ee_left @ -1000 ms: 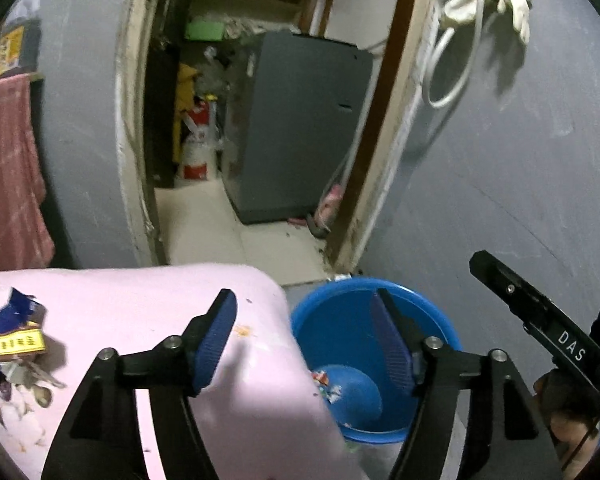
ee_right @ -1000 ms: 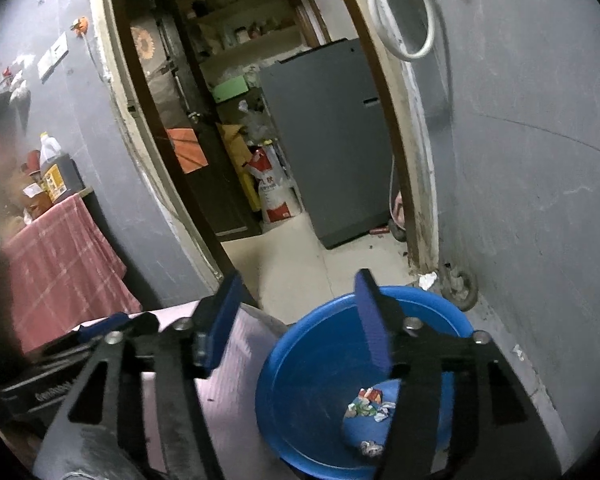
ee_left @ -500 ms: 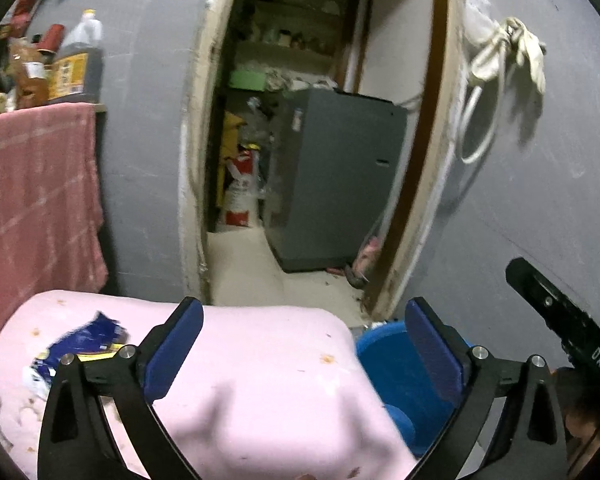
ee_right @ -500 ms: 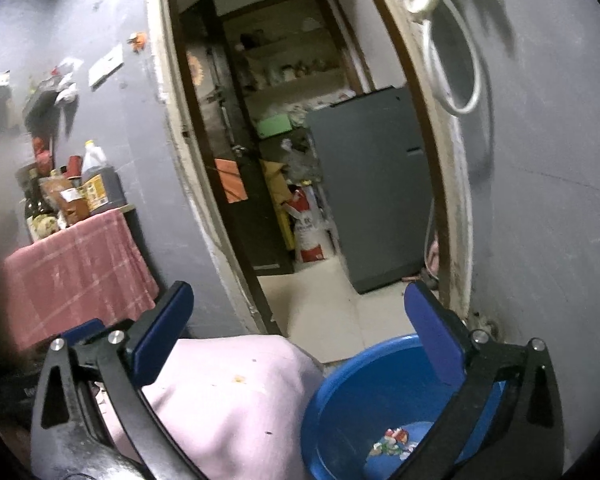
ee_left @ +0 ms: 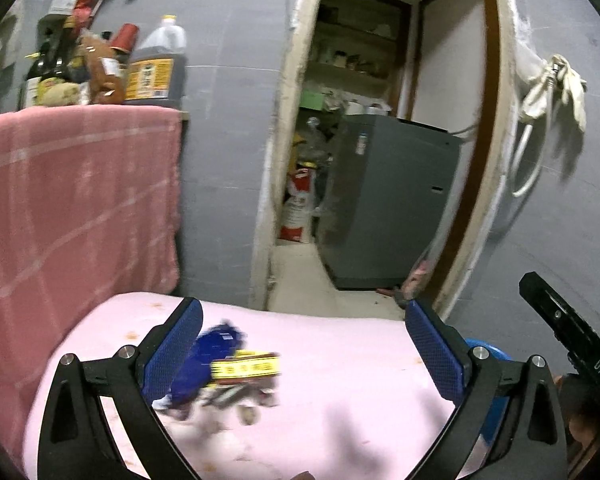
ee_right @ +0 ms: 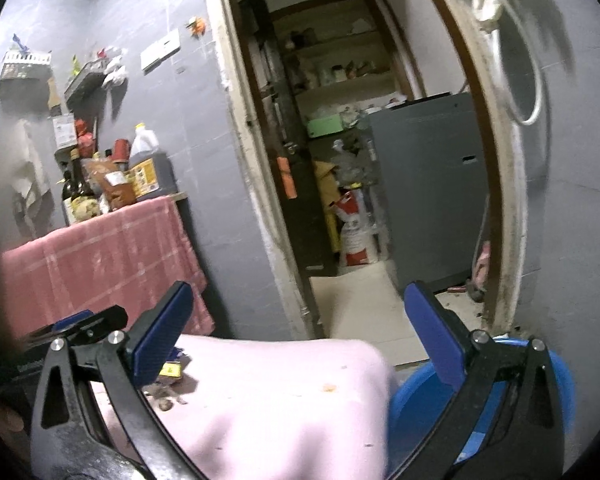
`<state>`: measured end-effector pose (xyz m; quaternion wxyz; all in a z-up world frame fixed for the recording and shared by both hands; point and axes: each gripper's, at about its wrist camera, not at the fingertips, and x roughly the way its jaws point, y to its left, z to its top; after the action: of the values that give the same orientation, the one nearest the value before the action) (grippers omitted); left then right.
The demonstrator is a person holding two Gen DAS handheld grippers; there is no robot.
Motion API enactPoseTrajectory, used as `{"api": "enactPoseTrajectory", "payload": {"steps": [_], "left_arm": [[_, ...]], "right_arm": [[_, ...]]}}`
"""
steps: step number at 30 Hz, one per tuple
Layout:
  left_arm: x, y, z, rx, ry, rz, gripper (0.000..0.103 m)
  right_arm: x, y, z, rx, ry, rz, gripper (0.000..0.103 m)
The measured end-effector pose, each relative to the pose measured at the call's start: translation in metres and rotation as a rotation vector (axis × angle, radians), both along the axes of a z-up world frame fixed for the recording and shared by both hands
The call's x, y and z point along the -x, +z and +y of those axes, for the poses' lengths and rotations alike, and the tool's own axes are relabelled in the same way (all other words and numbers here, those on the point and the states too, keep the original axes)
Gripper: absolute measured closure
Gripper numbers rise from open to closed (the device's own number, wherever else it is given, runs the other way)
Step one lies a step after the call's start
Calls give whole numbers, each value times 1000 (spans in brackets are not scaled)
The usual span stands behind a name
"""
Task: Collect trash
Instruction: 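Move both tools back over the remaining trash on the bed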
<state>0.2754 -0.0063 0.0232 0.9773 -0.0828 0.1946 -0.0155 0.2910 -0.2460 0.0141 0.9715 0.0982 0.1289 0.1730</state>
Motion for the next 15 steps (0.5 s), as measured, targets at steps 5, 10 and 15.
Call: {"api": "enactPoseTrajectory", "payload": {"steps": [5, 10, 15], "left_arm": [[14, -7, 35, -15, 68, 10, 4], [24, -20, 67, -8, 123, 36, 4], [28, -35, 90, -13, 148, 71, 4]], "right_arm": [[-5, -6, 32, 57, 69, 17, 0], [-9, -15, 60, 115, 128, 39, 0], [-16, -23, 80, 159, 191, 74, 0]]}}
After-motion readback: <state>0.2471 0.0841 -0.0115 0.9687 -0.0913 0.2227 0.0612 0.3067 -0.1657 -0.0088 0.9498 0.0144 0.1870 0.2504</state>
